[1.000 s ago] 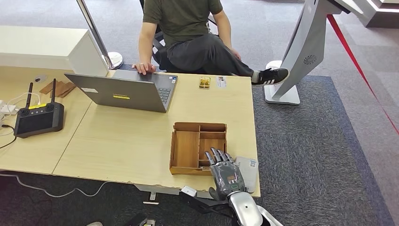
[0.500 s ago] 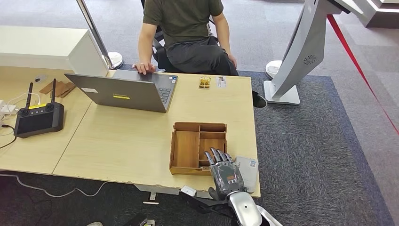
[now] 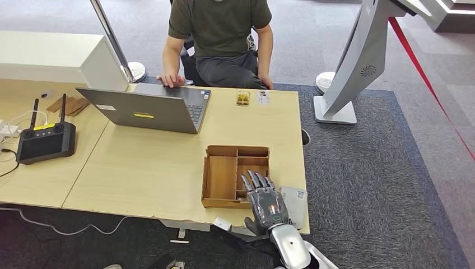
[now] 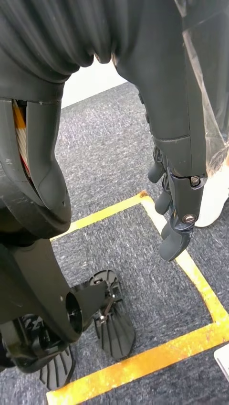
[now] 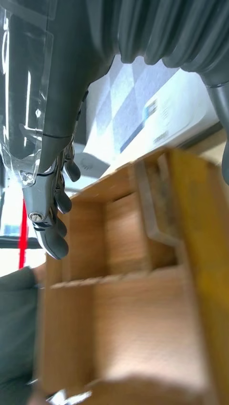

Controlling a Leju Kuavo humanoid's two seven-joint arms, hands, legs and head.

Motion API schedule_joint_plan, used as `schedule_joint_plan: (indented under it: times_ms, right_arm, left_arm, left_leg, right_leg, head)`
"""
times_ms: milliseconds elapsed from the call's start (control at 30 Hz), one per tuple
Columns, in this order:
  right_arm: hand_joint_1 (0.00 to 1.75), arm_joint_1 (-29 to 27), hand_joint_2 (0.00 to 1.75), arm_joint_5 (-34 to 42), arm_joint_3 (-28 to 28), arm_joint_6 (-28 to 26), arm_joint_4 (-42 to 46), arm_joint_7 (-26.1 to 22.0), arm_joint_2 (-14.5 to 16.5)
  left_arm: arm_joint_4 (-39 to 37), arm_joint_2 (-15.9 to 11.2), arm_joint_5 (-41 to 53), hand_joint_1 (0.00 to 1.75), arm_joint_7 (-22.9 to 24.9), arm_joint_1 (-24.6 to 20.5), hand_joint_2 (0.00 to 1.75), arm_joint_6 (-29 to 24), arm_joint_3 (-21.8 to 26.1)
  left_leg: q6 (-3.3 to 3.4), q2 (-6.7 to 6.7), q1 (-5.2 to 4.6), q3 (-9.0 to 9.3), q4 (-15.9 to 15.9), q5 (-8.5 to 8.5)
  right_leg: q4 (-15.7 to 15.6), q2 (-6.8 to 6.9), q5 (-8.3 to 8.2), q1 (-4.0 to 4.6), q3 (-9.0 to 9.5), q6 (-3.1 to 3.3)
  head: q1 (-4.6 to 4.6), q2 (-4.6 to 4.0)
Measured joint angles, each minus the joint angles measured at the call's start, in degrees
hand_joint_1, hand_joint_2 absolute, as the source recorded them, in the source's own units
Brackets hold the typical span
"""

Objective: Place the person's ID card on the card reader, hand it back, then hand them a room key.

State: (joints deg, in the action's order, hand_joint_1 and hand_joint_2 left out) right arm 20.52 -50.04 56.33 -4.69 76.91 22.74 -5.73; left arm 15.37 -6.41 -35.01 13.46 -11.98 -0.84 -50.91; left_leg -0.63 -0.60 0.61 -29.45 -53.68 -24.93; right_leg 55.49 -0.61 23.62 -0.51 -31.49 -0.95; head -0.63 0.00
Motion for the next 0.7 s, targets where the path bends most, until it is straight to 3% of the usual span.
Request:
schedule_joint_plan:
  times_ms: [700]
  right_arm:
    - [0.00, 2.46, 1.75, 0.01, -0.02, -1.32, -4.97, -0.49, 3.10]
  left_arm:
    - [-0.02, 0.12, -0.14, 0.00, -0.15, 0.13, 1.75, 0.01, 0.21]
  left_leg:
    - [-0.01, 0.02, 0.00, -0.01, 0.00, 0.01]
  right_leg:
    - [0.00, 0.02, 0.00, 0.00, 0.00, 0.00]
  head:
    - [0.01, 0.00]
